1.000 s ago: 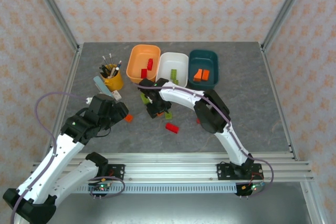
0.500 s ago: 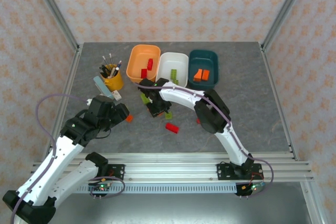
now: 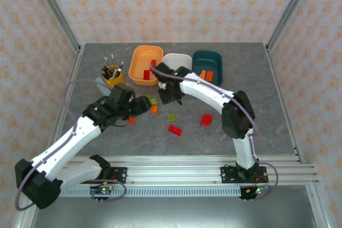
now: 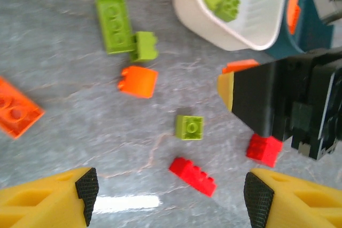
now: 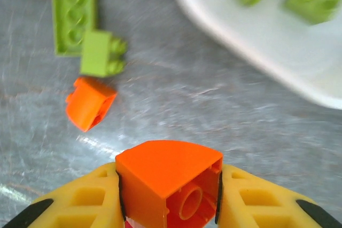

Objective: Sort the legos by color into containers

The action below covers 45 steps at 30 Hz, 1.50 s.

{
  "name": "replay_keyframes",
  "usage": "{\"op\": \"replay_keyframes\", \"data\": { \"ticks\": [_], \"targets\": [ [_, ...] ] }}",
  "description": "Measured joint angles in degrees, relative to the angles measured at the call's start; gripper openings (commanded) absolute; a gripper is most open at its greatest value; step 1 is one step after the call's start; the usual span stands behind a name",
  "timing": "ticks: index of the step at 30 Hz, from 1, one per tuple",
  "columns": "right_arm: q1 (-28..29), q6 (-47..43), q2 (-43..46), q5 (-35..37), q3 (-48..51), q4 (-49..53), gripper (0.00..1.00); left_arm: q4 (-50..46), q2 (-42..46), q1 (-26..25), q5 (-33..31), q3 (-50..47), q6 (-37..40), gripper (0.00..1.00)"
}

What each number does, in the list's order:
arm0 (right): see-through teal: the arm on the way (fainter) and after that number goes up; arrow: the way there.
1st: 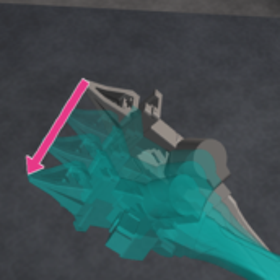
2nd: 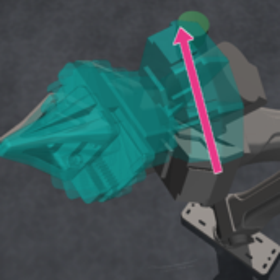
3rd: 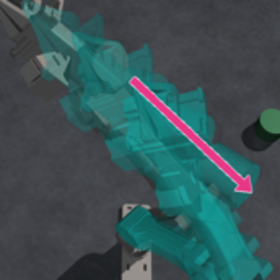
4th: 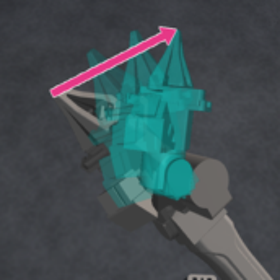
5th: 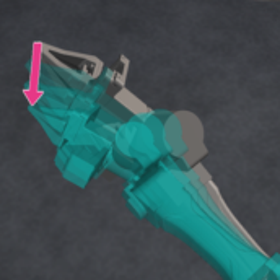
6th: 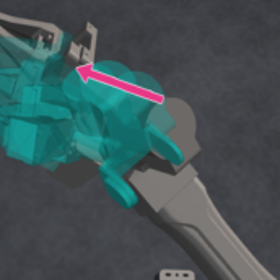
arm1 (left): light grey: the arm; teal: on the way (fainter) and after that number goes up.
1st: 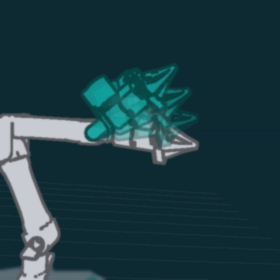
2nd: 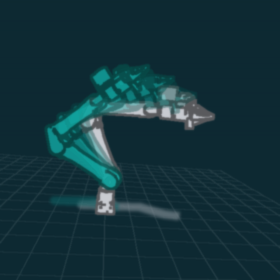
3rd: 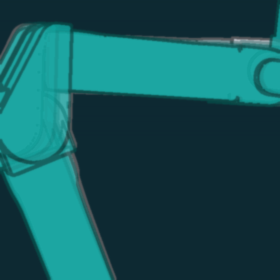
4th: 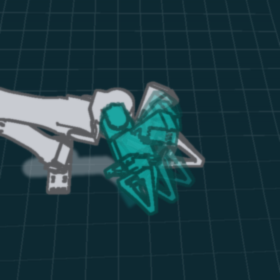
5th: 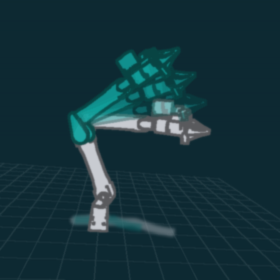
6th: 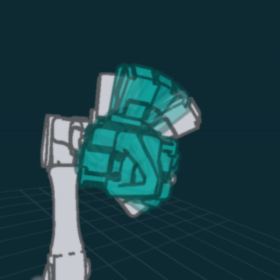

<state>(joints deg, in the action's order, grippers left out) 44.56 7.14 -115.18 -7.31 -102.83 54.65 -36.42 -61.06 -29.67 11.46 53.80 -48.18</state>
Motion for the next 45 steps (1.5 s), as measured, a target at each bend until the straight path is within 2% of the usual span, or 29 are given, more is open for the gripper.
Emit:
{"op": "replay_keyframes", "data": {
  "ticks": [9,15,26,32,38,45],
  "targets": [
    [-17.7,2.9,2.7,0.3,-1.3,0.0,0.37,8.1,-17.3,-0.4,4.4,15.5,1.8,0.75],
    [-25.2,6.4,-0.8,-0.3,-5.4,0.0,0.37,9.4,-27.1,-0.7,6.5,24.0,3.0,0.75],
    [-27.9,10.3,-12.7,-5.4,-9.0,1.4,0.39,10.2,-34.2,-1.8,8.0,30.1,3.3,0.75],
    [-29.0,12.2,-13.9,-8.5,-9.1,1.5,0.44,10.1,-35.7,-2.6,8.1,31.7,3.3,0.75],
    [-29.0,12.9,-14.2,-9.9,-9.4,1.6,0.58,10.1,-35.8,-2.6,8.1,32.3,3.3,0.75],
    [-29.0,13.0,-14.8,-10.6,-10.2,2.1,0.58,10.1,-35.8,-2.6,8.0,32.3,3.5,0.75]
  ]
}}
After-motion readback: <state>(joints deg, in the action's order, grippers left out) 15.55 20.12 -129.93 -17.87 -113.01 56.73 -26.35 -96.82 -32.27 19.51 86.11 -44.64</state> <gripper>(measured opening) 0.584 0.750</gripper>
